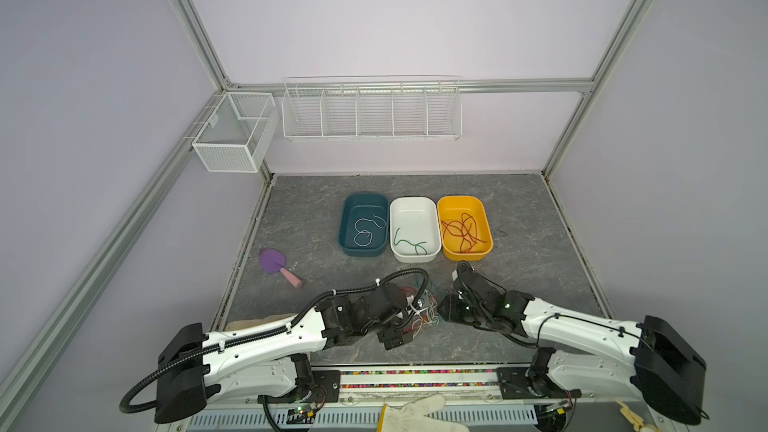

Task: Untangle the cables
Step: 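Grasp a green wire with the right gripper while the left gripper pins the pile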

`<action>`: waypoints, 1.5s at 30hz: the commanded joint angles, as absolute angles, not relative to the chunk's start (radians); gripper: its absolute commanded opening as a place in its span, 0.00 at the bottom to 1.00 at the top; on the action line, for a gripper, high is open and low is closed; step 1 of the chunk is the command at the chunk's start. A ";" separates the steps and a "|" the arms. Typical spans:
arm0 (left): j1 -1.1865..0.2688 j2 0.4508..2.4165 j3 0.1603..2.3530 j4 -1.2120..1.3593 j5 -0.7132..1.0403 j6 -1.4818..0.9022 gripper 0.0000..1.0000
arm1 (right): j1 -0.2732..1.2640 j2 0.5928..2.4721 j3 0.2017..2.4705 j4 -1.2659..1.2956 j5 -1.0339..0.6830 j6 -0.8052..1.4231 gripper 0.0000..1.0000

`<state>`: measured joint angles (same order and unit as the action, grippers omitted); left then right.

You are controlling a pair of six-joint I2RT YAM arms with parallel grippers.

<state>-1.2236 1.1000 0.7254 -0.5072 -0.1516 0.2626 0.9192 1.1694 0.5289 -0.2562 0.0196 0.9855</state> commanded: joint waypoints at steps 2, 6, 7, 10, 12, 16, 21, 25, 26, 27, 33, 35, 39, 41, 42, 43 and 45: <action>-1.226 1.110 0.742 -0.515 -0.155 0.265 0.99 | 0.925 1.181 0.528 -0.260 0.043 0.991 0.35; -1.226 1.112 0.742 -0.517 -0.153 0.265 0.99 | 0.925 1.165 0.534 -0.289 0.055 0.982 0.26; -1.225 1.113 0.744 -0.517 -0.154 0.264 0.99 | 0.925 1.155 0.535 -0.302 0.061 0.978 0.23; -1.226 1.114 0.744 -0.519 -0.154 0.265 0.99 | 0.925 1.126 0.548 -0.351 0.093 0.962 0.15; -1.226 1.114 0.745 -0.520 -0.155 0.265 0.99 | 0.926 1.109 0.560 -0.392 0.110 0.948 0.10; -1.226 1.115 0.745 -0.522 -0.152 0.264 0.99 | 0.925 1.068 0.593 -0.465 0.127 0.905 0.06; -1.226 1.117 0.747 -0.526 -0.149 0.262 0.99 | 0.925 1.010 0.664 -0.591 0.188 0.826 0.06; -1.226 1.121 0.750 -0.529 -0.147 0.260 0.99 | 0.926 0.974 0.736 -0.701 0.255 0.765 0.06; -1.226 1.122 0.749 -0.532 -0.147 0.259 0.99 | 0.925 0.965 0.752 -0.714 0.261 0.751 0.06; -1.226 1.123 0.749 -0.531 -0.147 0.259 0.99 | 0.925 0.957 0.770 -0.731 0.264 0.729 0.06; -1.226 1.126 0.752 -0.532 -0.145 0.259 0.99 | 0.925 0.906 0.868 -0.803 0.288 0.637 0.07; -1.226 1.127 0.751 -0.532 -0.144 0.259 0.99 | 0.925 0.887 0.873 -0.807 0.283 0.611 0.07; -1.226 1.131 0.753 -0.533 -0.142 0.260 0.99 | 0.925 0.851 0.927 -0.787 0.244 0.549 0.07; -1.226 1.132 0.756 -0.532 -0.143 0.261 0.99 | 0.926 0.847 0.934 -0.774 0.220 0.523 0.07; -1.226 1.130 0.757 -0.531 -0.142 0.261 0.99 | 0.926 0.851 0.937 -0.769 0.209 0.512 0.07; -1.226 1.125 0.759 -0.529 -0.137 0.260 0.99 | 0.925 0.857 0.938 -0.765 0.195 0.504 0.07; -1.226 1.110 0.757 -0.522 -0.125 0.262 0.99 | 0.926 0.871 0.937 -0.747 0.167 0.490 0.07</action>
<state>-1.2236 1.1225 0.7273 -0.5144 -0.1482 0.2626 0.9199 0.8597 0.9249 -0.7677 0.2161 0.5453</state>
